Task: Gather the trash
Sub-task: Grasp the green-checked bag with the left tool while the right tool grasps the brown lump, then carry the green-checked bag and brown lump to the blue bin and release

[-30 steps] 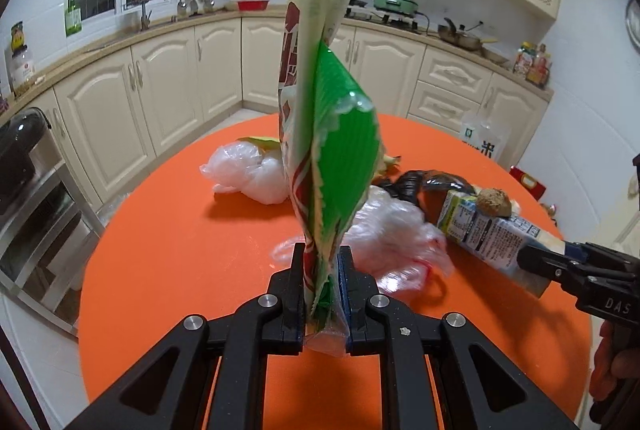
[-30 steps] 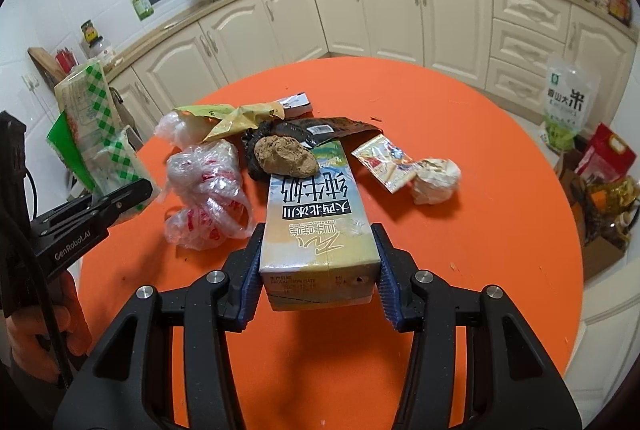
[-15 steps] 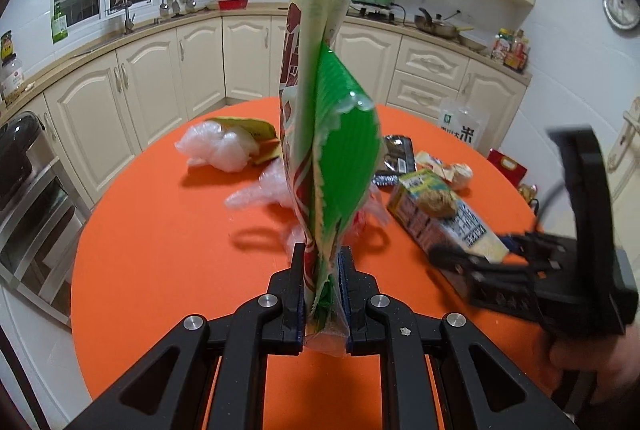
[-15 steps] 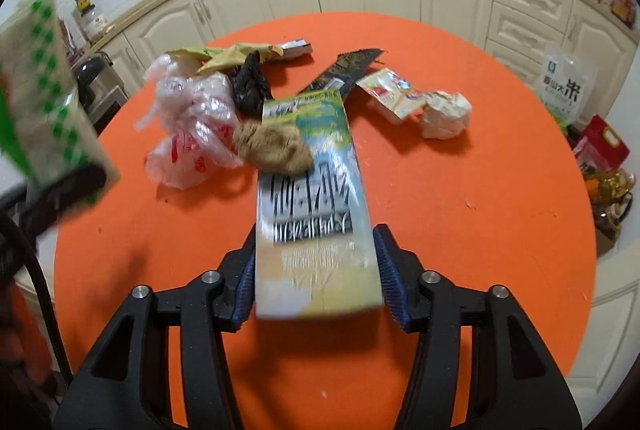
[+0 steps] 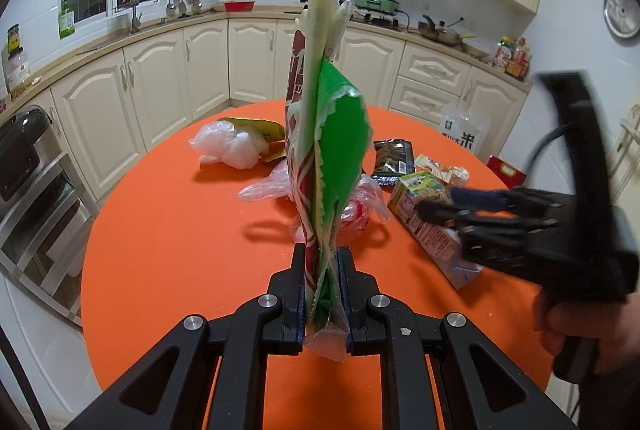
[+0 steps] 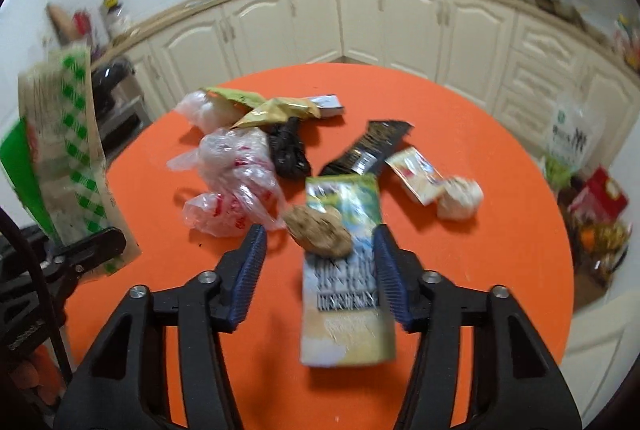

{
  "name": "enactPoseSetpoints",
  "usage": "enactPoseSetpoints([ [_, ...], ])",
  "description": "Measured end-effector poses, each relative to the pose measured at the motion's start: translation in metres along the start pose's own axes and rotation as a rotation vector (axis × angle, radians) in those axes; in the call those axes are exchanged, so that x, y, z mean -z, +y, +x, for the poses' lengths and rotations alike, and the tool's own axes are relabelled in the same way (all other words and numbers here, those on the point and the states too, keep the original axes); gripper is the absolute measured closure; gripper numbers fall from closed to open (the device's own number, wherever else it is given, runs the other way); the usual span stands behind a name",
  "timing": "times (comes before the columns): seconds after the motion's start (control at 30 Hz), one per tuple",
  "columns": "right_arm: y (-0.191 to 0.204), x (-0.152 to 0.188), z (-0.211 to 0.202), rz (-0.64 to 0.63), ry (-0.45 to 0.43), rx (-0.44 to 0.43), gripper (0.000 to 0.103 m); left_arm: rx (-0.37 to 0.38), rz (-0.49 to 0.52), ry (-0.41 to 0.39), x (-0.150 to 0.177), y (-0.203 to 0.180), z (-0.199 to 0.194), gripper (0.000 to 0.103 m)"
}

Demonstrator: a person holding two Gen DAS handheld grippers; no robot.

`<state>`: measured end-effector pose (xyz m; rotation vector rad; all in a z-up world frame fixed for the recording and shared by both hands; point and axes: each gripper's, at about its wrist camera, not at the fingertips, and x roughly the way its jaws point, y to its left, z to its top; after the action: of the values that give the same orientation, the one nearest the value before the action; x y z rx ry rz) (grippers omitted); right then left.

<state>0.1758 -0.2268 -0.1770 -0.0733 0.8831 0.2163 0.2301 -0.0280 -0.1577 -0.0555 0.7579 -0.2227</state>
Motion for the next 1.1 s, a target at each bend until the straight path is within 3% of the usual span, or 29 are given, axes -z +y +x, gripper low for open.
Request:
enactPoseSetpoints([
  [0.1,0.006,-0.002,0.005,-0.065,0.003,0.052,0.071,0.005,-0.013,-0.002,0.0,0.001,-0.001,0.093],
  [0.33,-0.014,0.006,-0.024,0.036,-0.062,-0.05,0.072,0.011,0.007,-0.027,-0.001,-0.012,-0.018,0.093],
  [0.53,-0.034,0.018,-0.063,0.094,-0.134,-0.058,0.072,0.051,0.044,-0.05,-0.005,-0.037,-0.03,0.093],
  [0.8,-0.091,0.043,-0.12,0.201,-0.234,-0.037,0.072,0.138,0.141,-0.081,-0.013,-0.112,-0.036,0.093],
  [1.1,-0.204,0.098,-0.178,0.388,-0.304,0.108,0.072,0.301,0.284,-0.059,-0.015,-0.234,-0.011,0.093],
])
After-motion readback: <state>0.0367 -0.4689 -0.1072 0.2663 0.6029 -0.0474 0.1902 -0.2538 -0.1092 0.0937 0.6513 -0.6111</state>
